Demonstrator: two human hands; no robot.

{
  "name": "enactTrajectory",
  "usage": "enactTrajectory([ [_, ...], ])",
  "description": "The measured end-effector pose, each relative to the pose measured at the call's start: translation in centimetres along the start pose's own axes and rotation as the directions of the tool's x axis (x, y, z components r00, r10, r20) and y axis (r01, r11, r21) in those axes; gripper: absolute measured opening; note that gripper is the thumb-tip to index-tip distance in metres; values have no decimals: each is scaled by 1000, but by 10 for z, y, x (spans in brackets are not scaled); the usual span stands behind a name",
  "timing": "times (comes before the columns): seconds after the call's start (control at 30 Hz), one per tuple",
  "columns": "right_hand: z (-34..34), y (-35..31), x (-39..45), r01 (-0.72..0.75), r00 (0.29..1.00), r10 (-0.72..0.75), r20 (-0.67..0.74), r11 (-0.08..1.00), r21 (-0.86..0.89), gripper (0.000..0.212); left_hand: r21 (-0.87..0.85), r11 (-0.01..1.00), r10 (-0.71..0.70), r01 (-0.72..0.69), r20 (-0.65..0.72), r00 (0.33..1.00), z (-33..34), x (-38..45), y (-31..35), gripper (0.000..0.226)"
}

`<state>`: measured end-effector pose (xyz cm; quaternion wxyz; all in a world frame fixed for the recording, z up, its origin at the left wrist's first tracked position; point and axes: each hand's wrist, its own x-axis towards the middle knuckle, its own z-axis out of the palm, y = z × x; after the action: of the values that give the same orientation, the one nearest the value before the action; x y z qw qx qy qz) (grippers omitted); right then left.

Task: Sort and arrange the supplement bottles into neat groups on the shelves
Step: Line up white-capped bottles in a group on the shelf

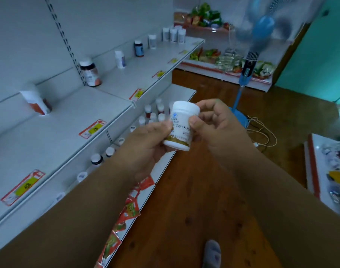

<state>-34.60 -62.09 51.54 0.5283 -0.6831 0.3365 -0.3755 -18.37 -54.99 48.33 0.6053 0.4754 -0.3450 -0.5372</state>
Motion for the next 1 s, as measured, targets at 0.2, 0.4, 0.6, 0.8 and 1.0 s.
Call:
enactTrajectory([
  [0.2, -72, 18, 104, -44, 997, 42, 63, 998, 42, 24, -28, 999, 30, -33, -86, 996, 50, 113, 2, 47],
  [0.4, -99, 33, 239, -49, 980, 25, 198, 992, 117, 21, 77, 995, 77, -61, -230, 970, 50, 220, 26, 37],
  [0.6, -88, 71, 385, -64, 982, 43, 186, 992, 111, 22, 199, 979, 97, -37, -299, 949, 8, 354, 47, 35],
  [0.8, -116, 85, 517, -102, 985, 82, 151, 987, 127, 20, 243, 969, 119, -45, -297, 947, 7, 488, 79, 22],
  [1.0, -145, 122, 643, -104, 969, 79, 232, 990, 95, 19, 293, 955, 155, -40, -380, 912, 3, 609, 77, 23],
])
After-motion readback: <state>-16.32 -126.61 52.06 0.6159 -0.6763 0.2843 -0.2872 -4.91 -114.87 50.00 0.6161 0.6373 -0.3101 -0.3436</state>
